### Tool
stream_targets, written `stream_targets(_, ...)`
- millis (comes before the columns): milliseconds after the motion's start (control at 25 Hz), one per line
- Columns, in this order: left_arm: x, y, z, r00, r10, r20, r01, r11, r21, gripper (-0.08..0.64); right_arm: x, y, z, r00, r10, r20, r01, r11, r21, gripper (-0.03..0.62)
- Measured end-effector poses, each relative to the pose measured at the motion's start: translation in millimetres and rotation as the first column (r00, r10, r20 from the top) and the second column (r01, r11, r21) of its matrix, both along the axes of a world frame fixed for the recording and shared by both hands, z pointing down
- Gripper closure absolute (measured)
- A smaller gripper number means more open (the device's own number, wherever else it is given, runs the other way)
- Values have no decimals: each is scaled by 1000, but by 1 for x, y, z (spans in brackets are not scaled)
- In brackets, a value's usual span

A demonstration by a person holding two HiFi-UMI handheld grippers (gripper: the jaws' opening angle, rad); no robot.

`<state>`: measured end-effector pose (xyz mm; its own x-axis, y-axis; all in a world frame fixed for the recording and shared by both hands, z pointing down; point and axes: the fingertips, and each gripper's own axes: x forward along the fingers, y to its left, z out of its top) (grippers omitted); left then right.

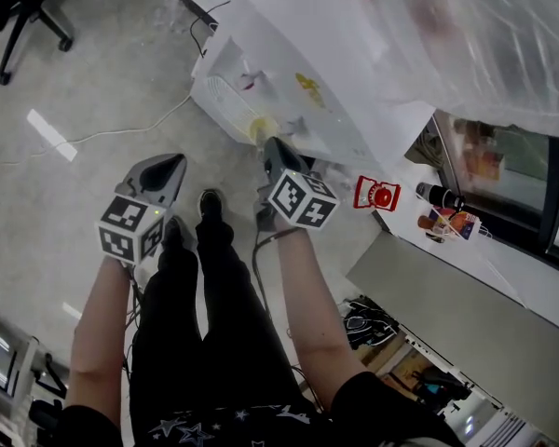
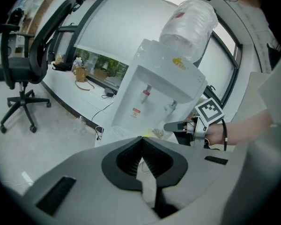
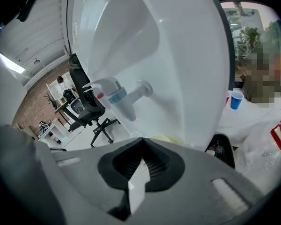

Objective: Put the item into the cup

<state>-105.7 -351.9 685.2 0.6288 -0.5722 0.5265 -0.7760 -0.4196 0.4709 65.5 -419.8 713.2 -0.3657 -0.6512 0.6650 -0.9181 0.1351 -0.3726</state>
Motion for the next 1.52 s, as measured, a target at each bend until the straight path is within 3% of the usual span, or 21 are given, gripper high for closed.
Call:
stream_targets(240,4,-3,6,1000,1,-4,-1,1000,-30,555,1,-13,12,1000,-15,-27,15,1000,-1,591)
stream_targets(560,-3,-20,14,999,-44,19,45,999,-13,554,-3,-18,29,997,-38,-71,38,999,-7,591)
stream_targets(1320,-5,-16,16,1000,-31,-3,31,999,-27,554,-3,-17,38,974,-40,-224,42,999,1,584)
stream_targets(1360,-5,-16,15,1000,-31,-3,31,999,-27,555,-2,-16,38,973,-36,-226,37,999,0,575)
stream_targets(1400,-5,-16,15,999,-31,-4,31,999,-26,554,-2,-16,39,973,-35,-226,35,999,-2,526)
stream_targets(1520,-5,-15,15,1000,-30,-2,30,999,-25,555,-2,-14,39,974,-36,-226,36,999,-4,522)
